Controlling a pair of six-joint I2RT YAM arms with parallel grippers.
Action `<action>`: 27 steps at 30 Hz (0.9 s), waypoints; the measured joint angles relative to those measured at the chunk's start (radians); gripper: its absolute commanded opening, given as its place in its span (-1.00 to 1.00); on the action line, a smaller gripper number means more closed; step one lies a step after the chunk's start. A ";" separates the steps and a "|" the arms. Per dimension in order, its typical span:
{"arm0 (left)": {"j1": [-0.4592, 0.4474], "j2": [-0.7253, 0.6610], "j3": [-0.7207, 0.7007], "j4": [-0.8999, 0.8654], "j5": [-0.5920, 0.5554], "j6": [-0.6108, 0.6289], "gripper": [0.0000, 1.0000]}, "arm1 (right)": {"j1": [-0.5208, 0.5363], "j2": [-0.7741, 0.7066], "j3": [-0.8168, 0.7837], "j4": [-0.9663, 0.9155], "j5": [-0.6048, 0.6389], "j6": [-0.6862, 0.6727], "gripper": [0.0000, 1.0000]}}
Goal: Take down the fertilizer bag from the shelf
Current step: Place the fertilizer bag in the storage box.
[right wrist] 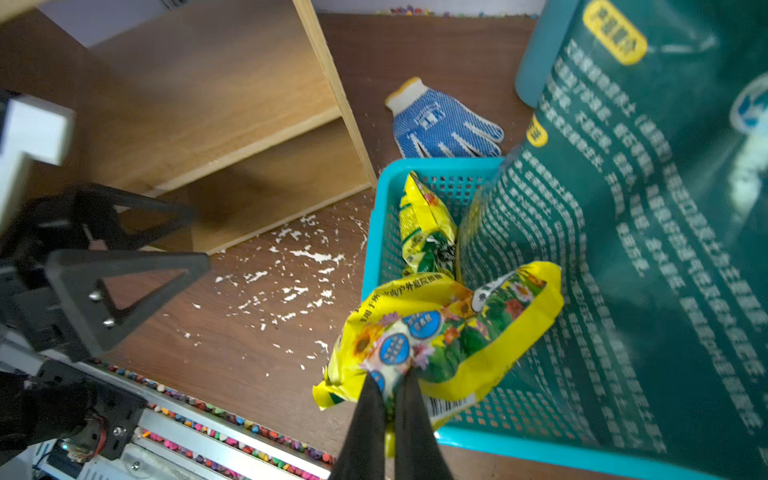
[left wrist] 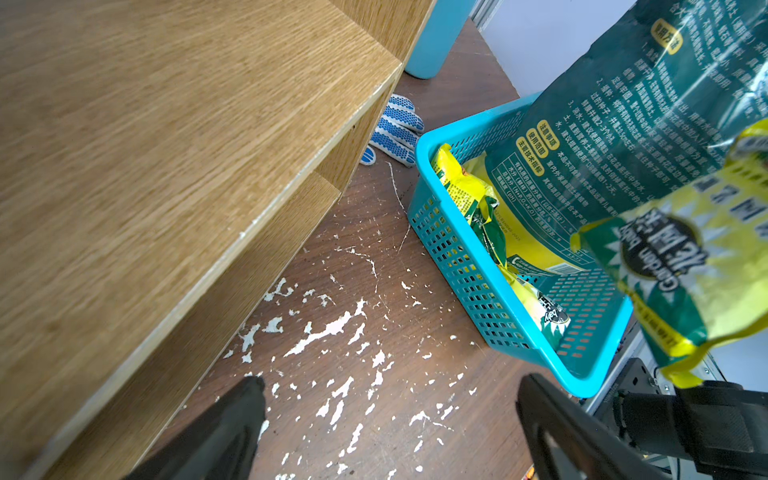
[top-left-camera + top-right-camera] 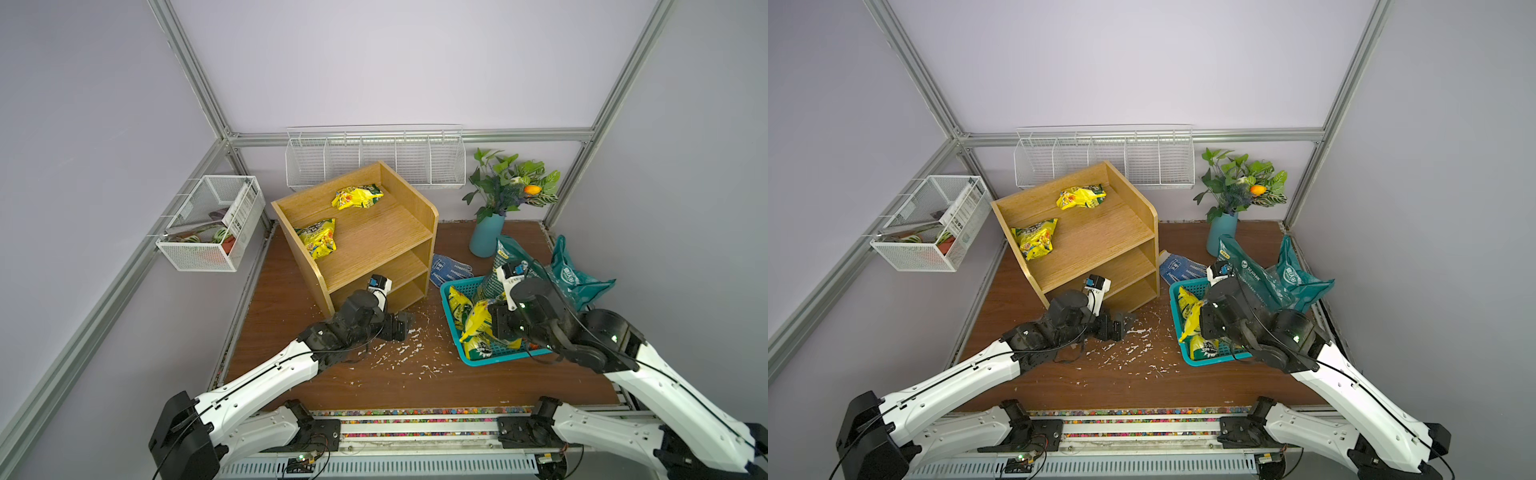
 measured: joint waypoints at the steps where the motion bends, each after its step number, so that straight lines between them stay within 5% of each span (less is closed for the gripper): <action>1: 0.000 0.000 0.000 0.000 0.000 0.000 0.98 | 0.004 -0.005 -0.013 -0.017 0.020 0.024 -1.00; 11: 0.000 -0.013 0.000 -0.001 0.000 -0.011 0.98 | 0.003 -0.042 -0.169 -0.044 0.224 0.124 -1.00; 27: 0.000 -0.067 0.000 -0.002 -0.005 -0.027 0.98 | -0.090 0.111 -0.407 0.201 0.224 0.110 -1.00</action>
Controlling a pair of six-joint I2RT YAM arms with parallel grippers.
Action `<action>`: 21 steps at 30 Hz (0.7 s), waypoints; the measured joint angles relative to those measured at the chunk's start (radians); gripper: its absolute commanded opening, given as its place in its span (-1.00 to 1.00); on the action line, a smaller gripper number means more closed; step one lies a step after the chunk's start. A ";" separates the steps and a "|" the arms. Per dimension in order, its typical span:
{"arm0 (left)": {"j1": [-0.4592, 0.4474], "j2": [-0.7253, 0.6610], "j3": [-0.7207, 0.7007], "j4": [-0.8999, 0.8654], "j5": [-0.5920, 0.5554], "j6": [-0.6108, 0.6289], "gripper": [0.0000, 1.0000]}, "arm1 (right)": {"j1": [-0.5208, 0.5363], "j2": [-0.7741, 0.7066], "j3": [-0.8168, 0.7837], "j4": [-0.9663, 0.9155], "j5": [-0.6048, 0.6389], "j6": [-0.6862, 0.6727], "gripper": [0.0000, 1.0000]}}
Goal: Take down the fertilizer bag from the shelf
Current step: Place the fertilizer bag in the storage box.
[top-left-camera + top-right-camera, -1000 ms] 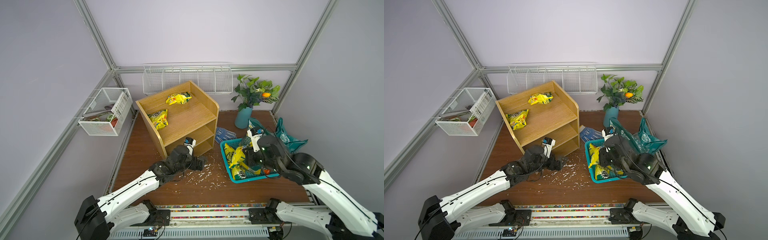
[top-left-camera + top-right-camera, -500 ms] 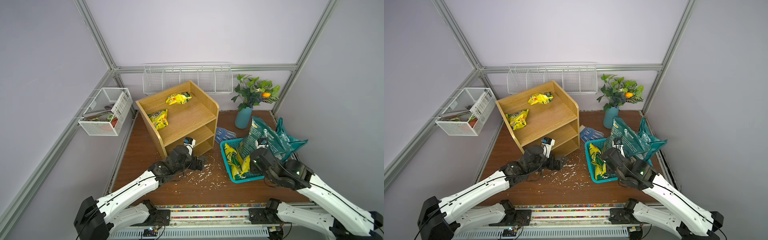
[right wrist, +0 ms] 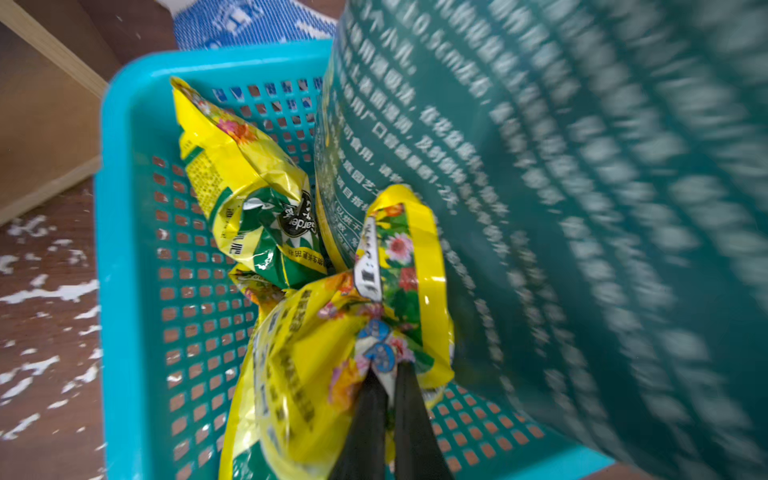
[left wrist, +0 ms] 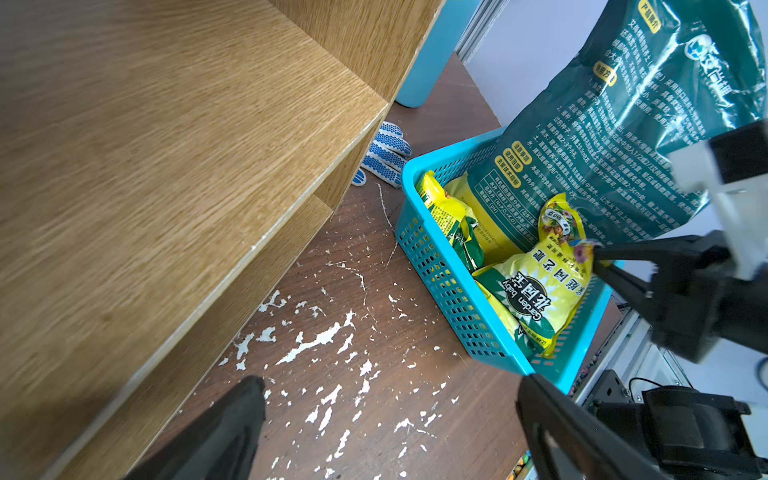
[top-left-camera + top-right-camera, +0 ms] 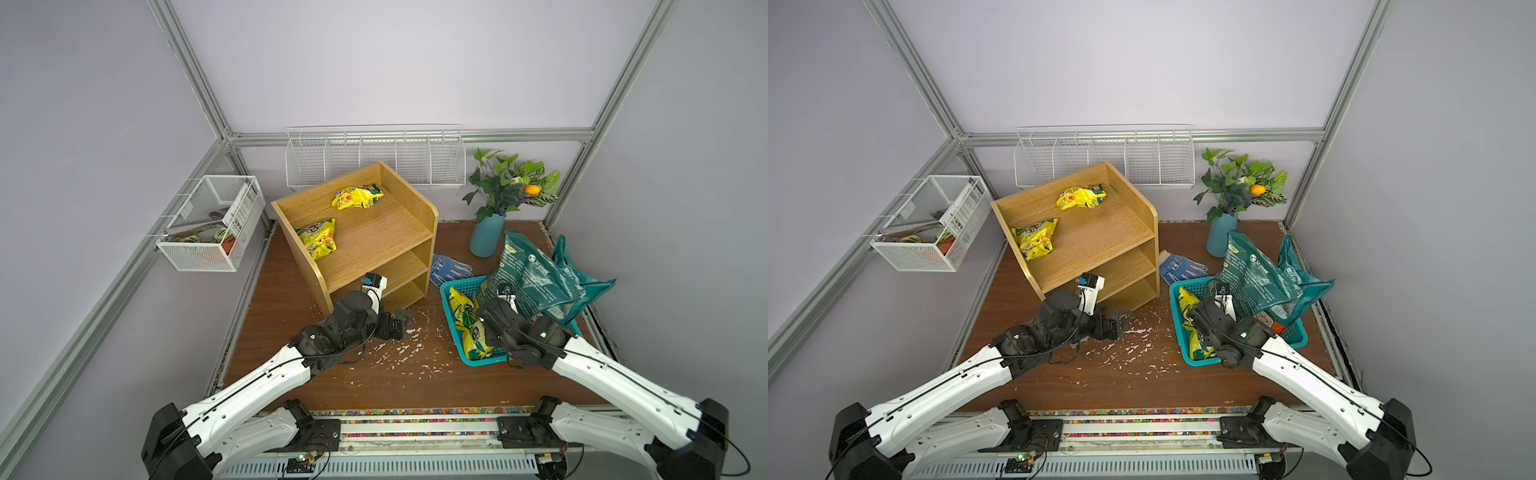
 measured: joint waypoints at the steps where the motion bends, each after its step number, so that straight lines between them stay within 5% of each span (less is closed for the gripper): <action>1: 0.000 0.000 0.000 0.000 0.000 0.000 0.98 | -0.001 0.019 -0.011 0.019 -0.005 0.000 -1.00; 9: 0.000 0.001 0.000 0.000 0.000 -0.003 0.98 | -0.050 0.143 -0.046 0.111 -0.031 0.006 -1.00; 15: 0.000 0.001 -0.003 0.000 -0.003 -0.003 0.98 | -0.221 0.175 -0.087 0.259 -0.262 0.004 -1.00; 21: 0.000 -0.003 -0.009 -0.001 -0.006 -0.003 0.98 | -0.254 0.215 -0.045 0.245 -0.338 -0.025 -0.55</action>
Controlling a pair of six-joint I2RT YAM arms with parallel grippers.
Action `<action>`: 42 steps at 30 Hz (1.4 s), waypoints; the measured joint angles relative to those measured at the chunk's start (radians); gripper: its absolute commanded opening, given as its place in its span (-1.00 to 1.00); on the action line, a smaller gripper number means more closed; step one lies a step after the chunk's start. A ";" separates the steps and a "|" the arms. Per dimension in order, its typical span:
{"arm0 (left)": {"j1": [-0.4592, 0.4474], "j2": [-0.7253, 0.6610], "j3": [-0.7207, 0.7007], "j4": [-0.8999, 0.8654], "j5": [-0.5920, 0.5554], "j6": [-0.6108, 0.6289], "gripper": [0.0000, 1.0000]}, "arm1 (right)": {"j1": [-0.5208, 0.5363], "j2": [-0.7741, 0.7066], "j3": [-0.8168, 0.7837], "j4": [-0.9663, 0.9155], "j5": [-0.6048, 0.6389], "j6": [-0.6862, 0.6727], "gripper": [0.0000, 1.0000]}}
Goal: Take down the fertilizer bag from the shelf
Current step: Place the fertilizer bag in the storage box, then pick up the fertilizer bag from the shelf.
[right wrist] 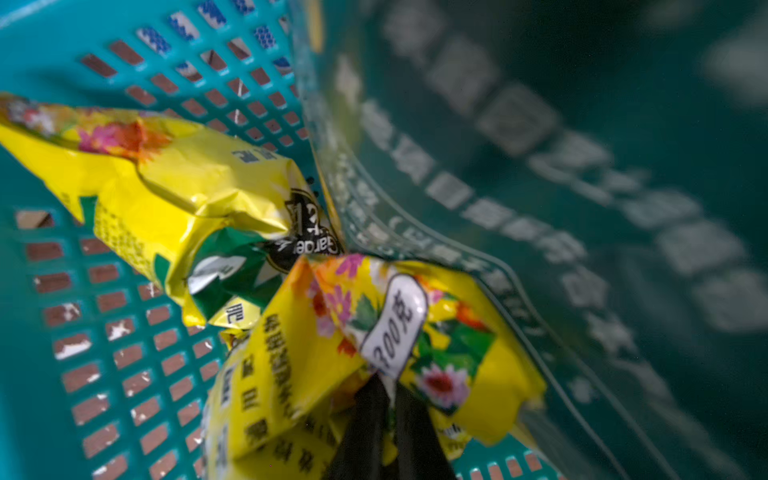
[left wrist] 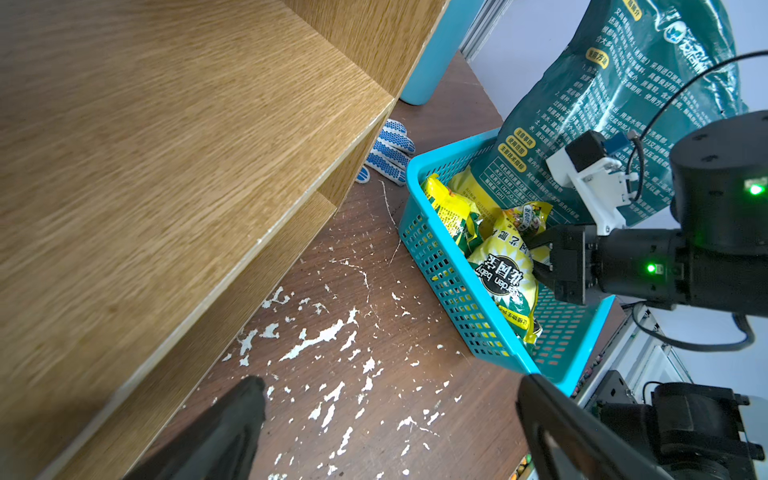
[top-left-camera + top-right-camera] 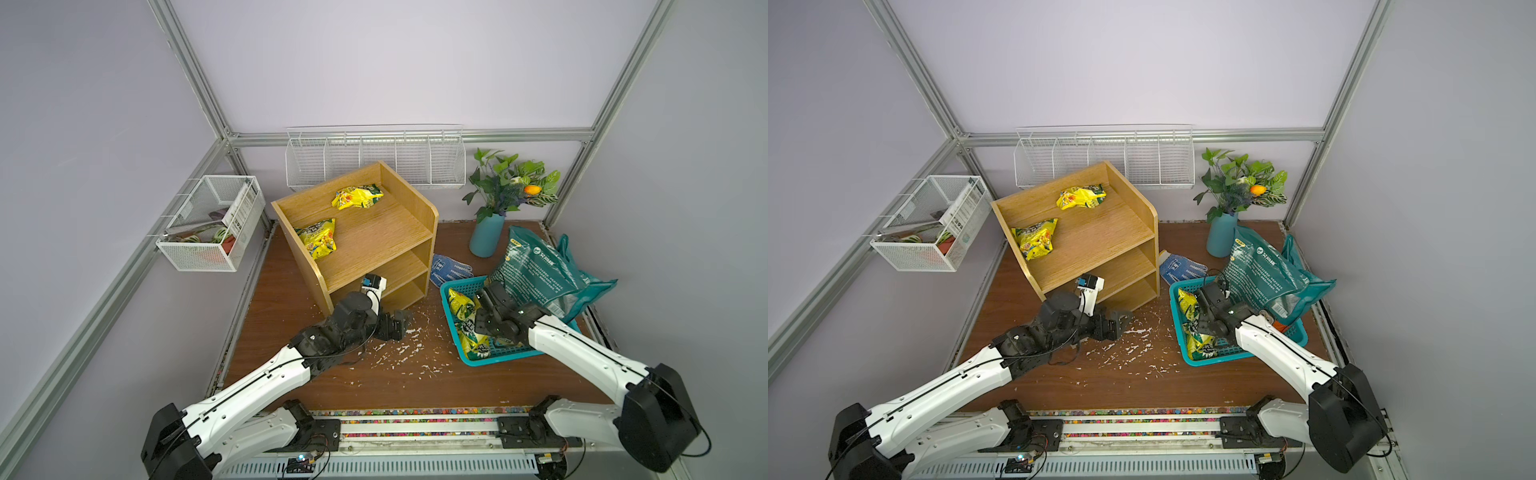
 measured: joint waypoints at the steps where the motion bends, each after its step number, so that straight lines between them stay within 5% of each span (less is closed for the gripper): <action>1: 0.000 -0.001 0.000 0.000 0.000 0.000 0.98 | -0.001 0.000 0.013 -0.017 -0.004 -0.005 -0.45; 7: 0.000 -0.001 0.000 0.001 -0.001 0.000 0.98 | 0.004 -0.039 0.129 -0.186 -0.024 -0.055 0.00; 18: 0.000 -0.002 0.032 -0.014 0.000 0.005 0.98 | 0.190 -0.057 0.555 -0.274 -0.016 -0.127 0.09; 27: 0.000 -0.039 0.045 -0.027 0.000 0.008 0.98 | 0.328 0.210 0.916 -0.127 -0.127 -0.238 0.34; 42: 0.000 -0.213 -0.090 -0.130 -0.019 -0.033 0.98 | 0.447 0.720 1.508 -0.026 -0.348 -0.315 0.38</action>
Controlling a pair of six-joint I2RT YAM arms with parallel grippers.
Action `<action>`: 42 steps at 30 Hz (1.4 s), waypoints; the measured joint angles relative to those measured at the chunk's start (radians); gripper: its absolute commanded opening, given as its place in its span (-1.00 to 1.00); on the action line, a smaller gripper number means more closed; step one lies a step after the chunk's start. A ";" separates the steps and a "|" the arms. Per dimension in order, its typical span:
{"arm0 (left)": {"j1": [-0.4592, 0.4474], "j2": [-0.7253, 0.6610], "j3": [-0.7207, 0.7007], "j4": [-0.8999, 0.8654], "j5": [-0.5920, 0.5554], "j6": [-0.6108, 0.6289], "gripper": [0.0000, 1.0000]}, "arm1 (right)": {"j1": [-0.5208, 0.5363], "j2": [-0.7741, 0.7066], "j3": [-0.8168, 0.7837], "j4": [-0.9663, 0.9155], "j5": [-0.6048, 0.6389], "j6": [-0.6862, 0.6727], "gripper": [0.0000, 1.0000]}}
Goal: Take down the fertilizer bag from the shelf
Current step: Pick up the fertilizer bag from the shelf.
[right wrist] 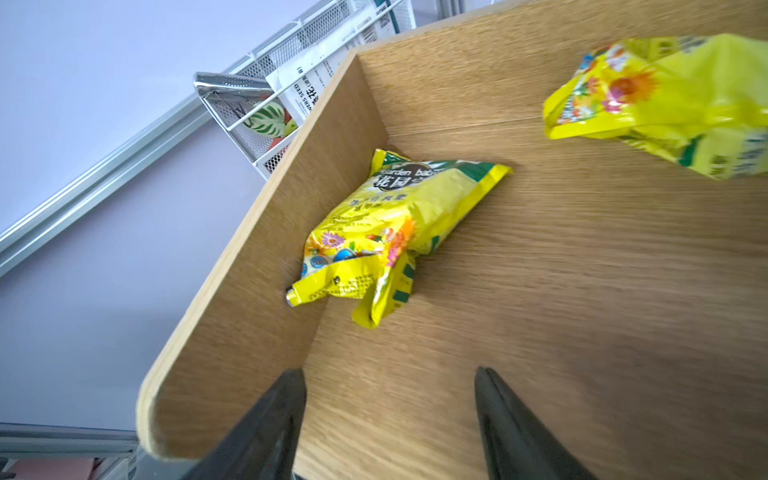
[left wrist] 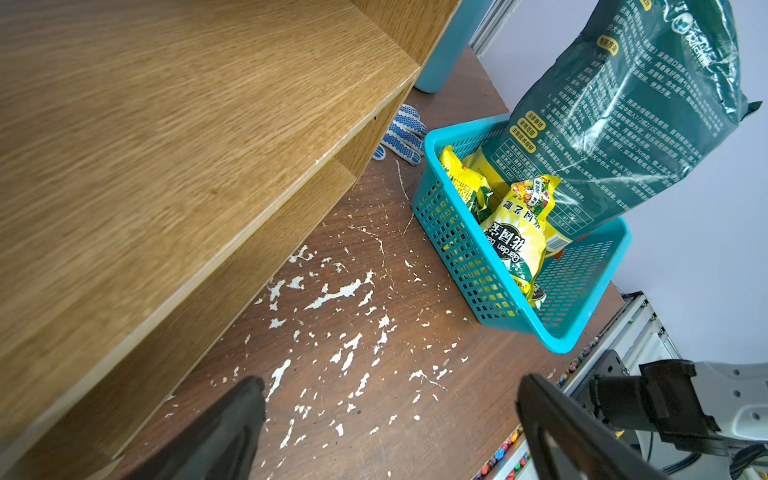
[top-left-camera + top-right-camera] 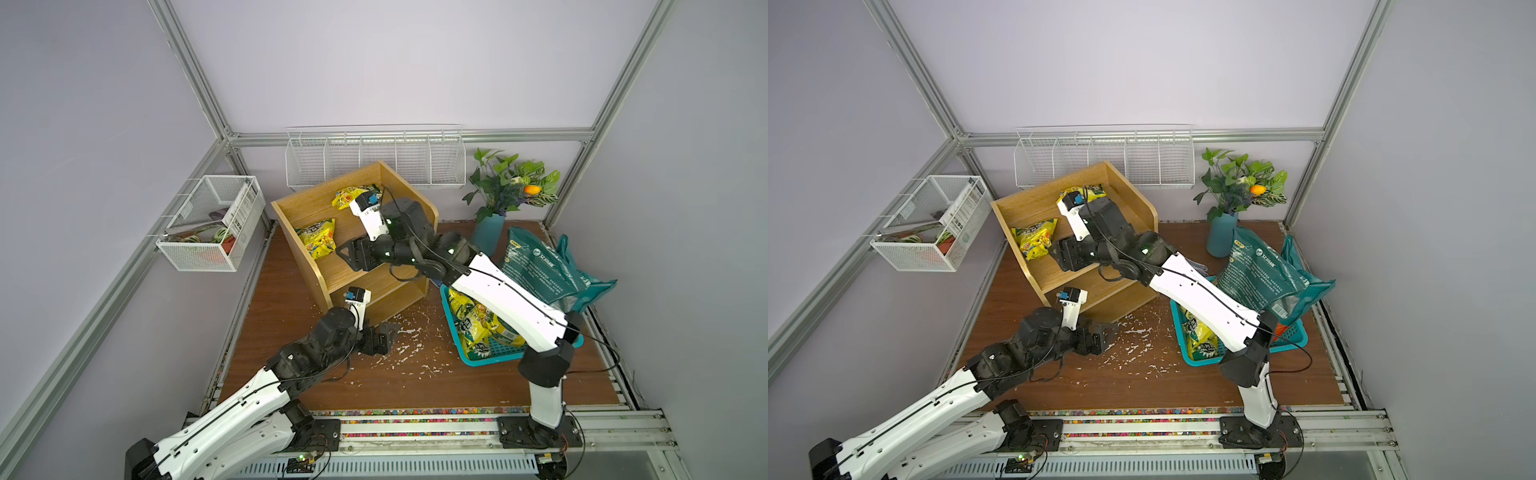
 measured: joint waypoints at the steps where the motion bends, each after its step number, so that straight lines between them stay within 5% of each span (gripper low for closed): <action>1: 0.000 0.000 0.000 0.000 -0.001 0.000 0.98 | 0.002 0.020 0.016 0.003 -0.009 0.001 0.36; 13: 0.000 0.000 0.000 0.000 -0.016 0.011 0.98 | 0.000 0.117 0.041 0.127 -0.011 0.028 0.17; 15: 0.000 0.000 0.000 0.000 -0.018 0.012 0.98 | 0.000 0.133 0.044 0.158 -0.007 0.040 -0.01; 20: 0.000 -0.009 0.000 0.000 -0.029 0.012 0.99 | -0.009 0.169 0.046 0.213 -0.002 0.075 -0.95; 21: 0.000 -0.011 0.000 0.000 -0.031 0.012 0.99 | -0.013 0.171 0.046 0.220 -0.005 0.080 -1.00; 32: 0.000 0.004 0.000 0.006 -0.035 0.027 0.99 | -0.036 0.120 0.038 0.182 0.019 0.015 -1.00; 42: 0.000 0.090 0.020 0.037 -0.031 0.056 0.99 | -0.054 -0.324 -0.210 0.146 0.104 -0.124 -1.00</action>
